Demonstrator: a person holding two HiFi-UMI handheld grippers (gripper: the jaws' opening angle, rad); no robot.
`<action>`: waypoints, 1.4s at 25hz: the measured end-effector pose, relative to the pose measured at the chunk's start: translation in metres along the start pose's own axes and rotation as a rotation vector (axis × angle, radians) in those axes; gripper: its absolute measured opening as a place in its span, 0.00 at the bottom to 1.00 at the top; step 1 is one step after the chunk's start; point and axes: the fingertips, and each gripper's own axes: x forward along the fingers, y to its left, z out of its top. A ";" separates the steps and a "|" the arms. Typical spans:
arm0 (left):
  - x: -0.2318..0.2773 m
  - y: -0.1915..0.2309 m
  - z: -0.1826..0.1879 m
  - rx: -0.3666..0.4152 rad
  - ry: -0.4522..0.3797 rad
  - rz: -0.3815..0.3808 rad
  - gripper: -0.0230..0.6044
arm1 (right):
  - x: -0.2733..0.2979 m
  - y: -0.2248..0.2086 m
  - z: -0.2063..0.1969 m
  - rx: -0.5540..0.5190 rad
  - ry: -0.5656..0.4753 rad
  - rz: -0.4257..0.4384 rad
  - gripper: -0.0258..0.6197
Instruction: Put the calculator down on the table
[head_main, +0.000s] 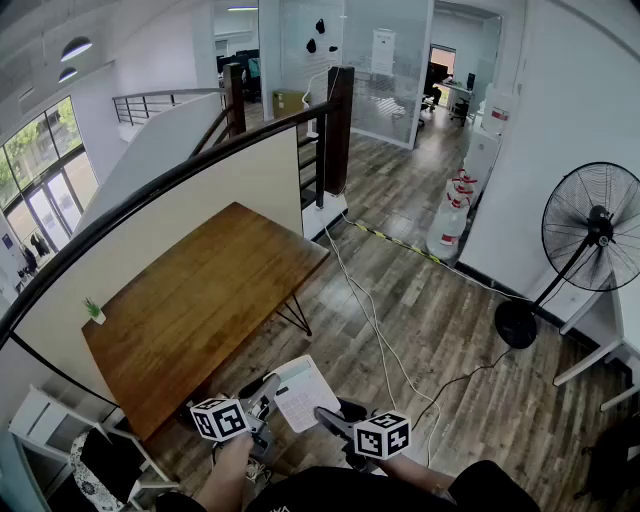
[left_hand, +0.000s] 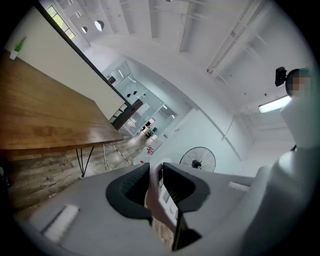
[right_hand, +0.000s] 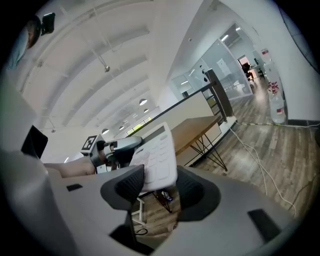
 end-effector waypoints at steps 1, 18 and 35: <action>-0.001 0.000 0.000 -0.001 -0.001 0.002 0.15 | 0.000 0.001 0.000 -0.001 -0.001 0.001 0.36; 0.029 0.006 0.009 0.013 -0.008 0.011 0.16 | 0.007 -0.024 0.018 0.001 -0.024 0.010 0.36; 0.181 0.099 0.108 -0.023 0.037 -0.037 0.16 | 0.116 -0.141 0.133 0.026 -0.001 -0.054 0.36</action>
